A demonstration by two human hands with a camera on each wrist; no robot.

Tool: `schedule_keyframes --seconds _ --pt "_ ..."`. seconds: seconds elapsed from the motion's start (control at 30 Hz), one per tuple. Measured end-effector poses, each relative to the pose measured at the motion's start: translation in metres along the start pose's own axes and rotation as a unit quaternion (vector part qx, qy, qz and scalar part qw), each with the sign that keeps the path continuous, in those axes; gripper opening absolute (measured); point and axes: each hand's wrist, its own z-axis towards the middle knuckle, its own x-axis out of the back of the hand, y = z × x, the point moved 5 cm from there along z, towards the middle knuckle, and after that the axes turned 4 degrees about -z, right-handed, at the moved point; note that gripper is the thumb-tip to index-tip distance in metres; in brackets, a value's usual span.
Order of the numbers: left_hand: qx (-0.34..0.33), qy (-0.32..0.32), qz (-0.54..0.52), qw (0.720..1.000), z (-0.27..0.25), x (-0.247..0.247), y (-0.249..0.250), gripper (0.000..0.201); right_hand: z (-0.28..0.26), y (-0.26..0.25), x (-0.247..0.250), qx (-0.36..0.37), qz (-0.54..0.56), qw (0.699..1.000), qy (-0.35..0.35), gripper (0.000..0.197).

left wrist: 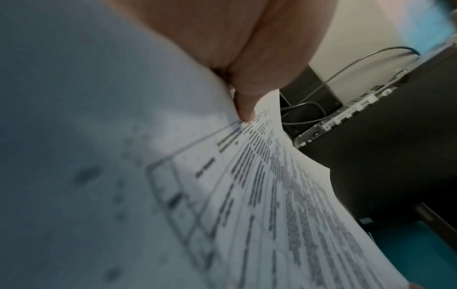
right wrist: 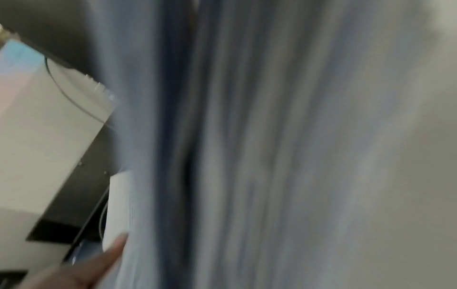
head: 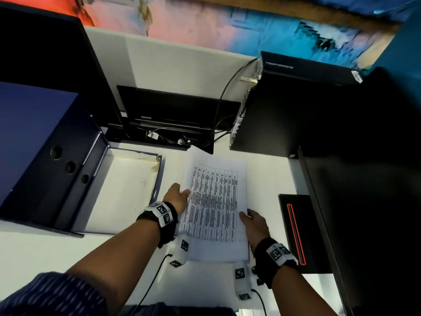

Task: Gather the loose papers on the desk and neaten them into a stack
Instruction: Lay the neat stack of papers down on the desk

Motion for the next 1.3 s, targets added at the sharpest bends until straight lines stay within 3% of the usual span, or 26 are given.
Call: schedule_keyframes --seconds 0.07,0.13,0.23,0.33,0.47,0.6,0.73,0.8,0.9,1.0,1.03,1.1,1.2,1.3 --pt "0.012 0.018 -0.033 0.999 -0.002 -0.003 -0.007 0.052 -0.003 0.004 0.012 -0.034 0.132 0.991 -0.013 0.025" --pt "0.028 0.043 -0.080 0.995 -0.002 -0.006 -0.013 0.055 -0.005 0.009 0.024 -0.058 0.280 0.958 -0.024 0.040" --pt "0.048 0.079 -0.154 0.984 -0.006 -0.017 -0.013 0.053 -0.004 0.017 0.029 -0.070 0.417 0.906 -0.015 0.071" --pt "0.058 0.106 -0.190 0.974 -0.011 -0.033 -0.011 0.041 -0.011 0.015 0.016 -0.025 0.466 0.885 -0.008 0.091" --pt "0.059 0.130 -0.206 0.968 -0.021 -0.045 -0.009 0.037 -0.020 0.021 0.005 -0.024 0.462 0.884 0.057 0.091" --pt "0.053 0.141 -0.204 0.967 -0.028 -0.045 -0.012 0.032 -0.026 0.025 0.005 0.004 0.510 0.856 0.081 0.095" --pt "0.078 0.124 -0.224 0.964 -0.030 -0.054 -0.016 0.050 -0.030 0.040 0.001 -0.089 0.427 0.890 0.130 0.090" --pt "0.096 0.092 -0.225 0.965 -0.028 -0.060 -0.016 0.050 -0.025 0.047 0.000 -0.117 0.395 0.898 0.152 0.065" --pt "0.084 0.041 -0.257 0.962 -0.025 -0.048 -0.006 0.021 -0.020 0.048 0.009 -0.083 0.341 0.921 0.168 0.034" --pt "0.080 0.035 -0.293 0.952 -0.009 -0.015 0.007 0.023 -0.022 0.053 0.029 -0.030 0.304 0.941 0.147 0.038" --pt "0.079 0.040 -0.282 0.955 -0.003 -0.002 0.010 0.037 -0.022 0.061 0.036 -0.024 0.276 0.950 0.142 0.040" --pt "0.076 0.033 -0.220 0.972 0.006 0.018 0.021 0.049 -0.024 0.072 0.053 -0.020 0.211 0.968 0.134 0.042" --pt "0.037 -0.034 -0.026 0.998 0.009 0.021 0.039 0.025 -0.022 0.076 0.065 -0.015 0.127 0.983 0.131 0.041" --pt "-0.018 -0.113 0.184 0.976 0.003 0.006 0.048 0.025 -0.027 0.062 0.070 -0.030 0.115 0.976 0.182 0.048"
